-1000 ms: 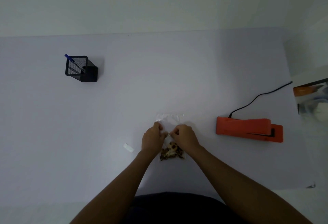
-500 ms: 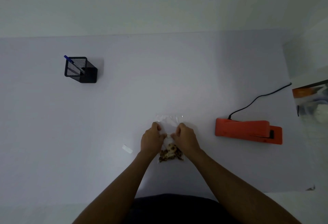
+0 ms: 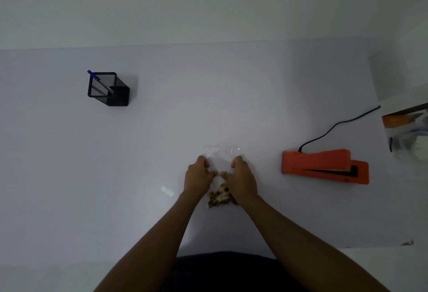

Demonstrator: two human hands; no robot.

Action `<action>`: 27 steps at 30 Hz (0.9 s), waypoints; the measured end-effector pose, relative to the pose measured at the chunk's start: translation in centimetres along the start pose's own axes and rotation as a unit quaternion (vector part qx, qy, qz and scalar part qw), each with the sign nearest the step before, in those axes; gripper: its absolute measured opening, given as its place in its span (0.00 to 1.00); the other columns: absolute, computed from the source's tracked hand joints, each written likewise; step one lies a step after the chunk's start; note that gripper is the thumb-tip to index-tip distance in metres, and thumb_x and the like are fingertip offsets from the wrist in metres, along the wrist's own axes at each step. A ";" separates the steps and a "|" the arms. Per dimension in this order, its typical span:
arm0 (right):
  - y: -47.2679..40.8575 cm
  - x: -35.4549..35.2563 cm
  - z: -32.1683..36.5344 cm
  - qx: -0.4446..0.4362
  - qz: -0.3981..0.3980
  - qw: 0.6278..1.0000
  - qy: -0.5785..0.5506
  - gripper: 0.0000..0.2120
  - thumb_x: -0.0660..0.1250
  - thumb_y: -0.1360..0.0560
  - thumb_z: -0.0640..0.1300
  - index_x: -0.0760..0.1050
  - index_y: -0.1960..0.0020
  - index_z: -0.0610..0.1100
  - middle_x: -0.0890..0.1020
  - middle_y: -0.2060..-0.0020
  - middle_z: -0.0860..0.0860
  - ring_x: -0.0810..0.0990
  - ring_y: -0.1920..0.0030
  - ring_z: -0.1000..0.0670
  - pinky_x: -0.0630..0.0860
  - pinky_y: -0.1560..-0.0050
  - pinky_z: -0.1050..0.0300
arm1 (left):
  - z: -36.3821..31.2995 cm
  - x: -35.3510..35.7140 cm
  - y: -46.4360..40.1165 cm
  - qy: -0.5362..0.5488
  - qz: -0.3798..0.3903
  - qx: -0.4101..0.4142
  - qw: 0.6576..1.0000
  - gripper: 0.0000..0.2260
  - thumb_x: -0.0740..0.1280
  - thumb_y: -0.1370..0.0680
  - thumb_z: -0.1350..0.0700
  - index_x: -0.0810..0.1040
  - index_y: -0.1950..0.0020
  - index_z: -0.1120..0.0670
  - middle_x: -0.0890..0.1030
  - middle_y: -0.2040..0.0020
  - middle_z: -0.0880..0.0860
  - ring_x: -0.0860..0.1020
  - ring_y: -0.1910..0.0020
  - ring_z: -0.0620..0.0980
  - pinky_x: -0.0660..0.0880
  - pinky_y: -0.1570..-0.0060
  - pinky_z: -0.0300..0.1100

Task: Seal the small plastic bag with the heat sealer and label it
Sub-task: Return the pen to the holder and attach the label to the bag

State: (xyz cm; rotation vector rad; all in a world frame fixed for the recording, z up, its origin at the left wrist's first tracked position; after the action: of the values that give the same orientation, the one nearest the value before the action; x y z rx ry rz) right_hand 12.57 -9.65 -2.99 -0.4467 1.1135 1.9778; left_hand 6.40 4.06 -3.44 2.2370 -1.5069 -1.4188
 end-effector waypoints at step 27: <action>-0.2 0.4 -1.1 -0.009 -0.050 0.994 -0.095 0.11 0.67 0.21 0.38 0.65 0.48 0.46 0.76 0.59 0.48 0.75 0.63 0.51 0.65 0.67 0.65 | 0.6 0.8 0.4 0.031 -0.017 0.024 0.999 0.11 0.73 0.26 0.57 0.71 0.55 0.54 0.76 0.67 0.49 0.75 0.68 0.49 0.76 0.65 0.45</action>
State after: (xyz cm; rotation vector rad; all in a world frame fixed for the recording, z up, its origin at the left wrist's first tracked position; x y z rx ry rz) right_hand 12.43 -10.32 -3.97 -0.3106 0.9361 1.9002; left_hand 5.81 3.47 -4.09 2.3223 -1.5059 -1.3215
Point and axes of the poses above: each hand's wrist, its own y-axis away from the middle knuckle, its own x-axis out of the palm, z = x × y, the point moved 1 cm from there along -y, towards the middle knuckle
